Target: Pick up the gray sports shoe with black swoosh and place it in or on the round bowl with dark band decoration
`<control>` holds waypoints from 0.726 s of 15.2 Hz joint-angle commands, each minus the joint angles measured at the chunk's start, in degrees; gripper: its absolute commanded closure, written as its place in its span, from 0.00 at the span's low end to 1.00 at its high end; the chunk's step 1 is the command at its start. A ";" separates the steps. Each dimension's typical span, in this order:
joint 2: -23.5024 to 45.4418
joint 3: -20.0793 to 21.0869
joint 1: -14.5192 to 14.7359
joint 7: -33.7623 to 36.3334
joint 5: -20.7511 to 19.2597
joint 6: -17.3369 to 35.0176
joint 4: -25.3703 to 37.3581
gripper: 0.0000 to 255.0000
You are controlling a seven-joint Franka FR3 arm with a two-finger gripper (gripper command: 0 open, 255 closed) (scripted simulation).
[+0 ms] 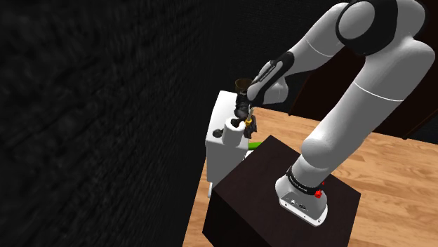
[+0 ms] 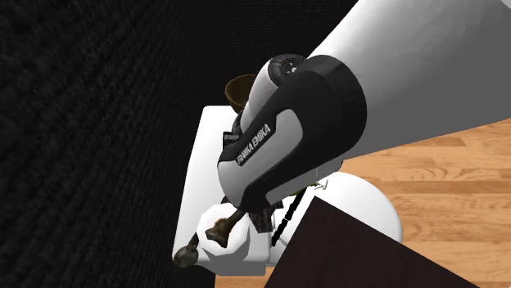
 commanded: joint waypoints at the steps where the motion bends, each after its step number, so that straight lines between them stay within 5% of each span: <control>1: -2.16 -2.21 1.13 4.59 -5.83 -1.94 -0.17 1.00; 11: -11.33 -0.09 -1.78 7.96 -10.52 -11.96 0.75 1.00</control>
